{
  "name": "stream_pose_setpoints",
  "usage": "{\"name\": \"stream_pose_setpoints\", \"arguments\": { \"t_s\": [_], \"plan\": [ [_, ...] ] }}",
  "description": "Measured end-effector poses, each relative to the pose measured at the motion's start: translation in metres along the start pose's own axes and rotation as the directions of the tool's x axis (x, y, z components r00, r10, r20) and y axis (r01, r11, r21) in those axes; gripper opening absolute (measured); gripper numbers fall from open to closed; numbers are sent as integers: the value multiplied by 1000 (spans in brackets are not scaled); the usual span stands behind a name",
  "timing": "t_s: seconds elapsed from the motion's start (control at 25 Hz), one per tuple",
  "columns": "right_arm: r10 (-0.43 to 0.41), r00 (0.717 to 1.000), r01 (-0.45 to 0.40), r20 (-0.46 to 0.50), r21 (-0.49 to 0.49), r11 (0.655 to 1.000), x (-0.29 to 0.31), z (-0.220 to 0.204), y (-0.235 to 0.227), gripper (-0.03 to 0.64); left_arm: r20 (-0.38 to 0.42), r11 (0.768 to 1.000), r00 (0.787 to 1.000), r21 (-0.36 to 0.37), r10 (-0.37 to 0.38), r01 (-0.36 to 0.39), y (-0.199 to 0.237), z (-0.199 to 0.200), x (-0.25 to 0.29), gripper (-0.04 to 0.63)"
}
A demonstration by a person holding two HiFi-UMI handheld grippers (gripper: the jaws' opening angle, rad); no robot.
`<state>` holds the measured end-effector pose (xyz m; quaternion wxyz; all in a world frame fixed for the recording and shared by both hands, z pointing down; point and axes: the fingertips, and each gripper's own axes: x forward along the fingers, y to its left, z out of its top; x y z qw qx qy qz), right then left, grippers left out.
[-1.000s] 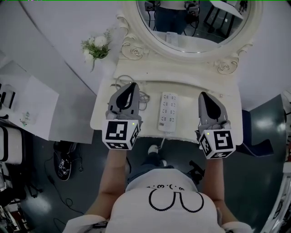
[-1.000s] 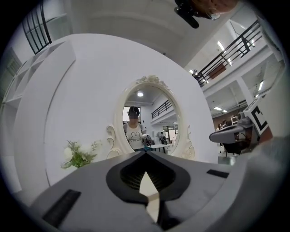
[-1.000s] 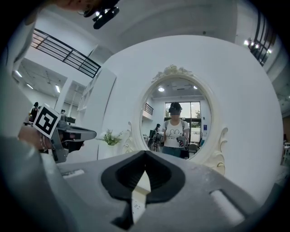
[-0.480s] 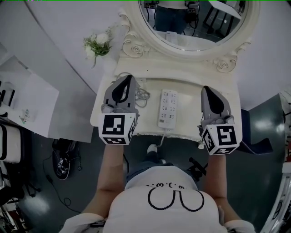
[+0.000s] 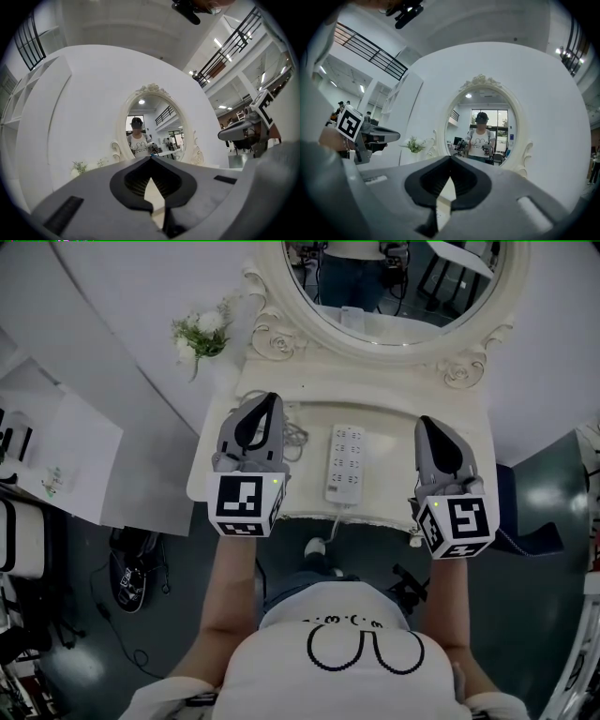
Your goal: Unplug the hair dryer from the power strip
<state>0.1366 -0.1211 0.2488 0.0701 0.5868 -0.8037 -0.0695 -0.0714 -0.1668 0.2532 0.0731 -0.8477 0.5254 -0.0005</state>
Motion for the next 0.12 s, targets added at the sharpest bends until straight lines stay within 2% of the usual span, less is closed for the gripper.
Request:
{"name": "stream_pose_setpoints", "arguments": {
  "t_s": [0.12],
  "plan": [
    [-1,1000,1,2,-1,1000,-1,2,-1,-2,6,1000,1000,0,6,-6,1,3,0,-3]
  ]
}}
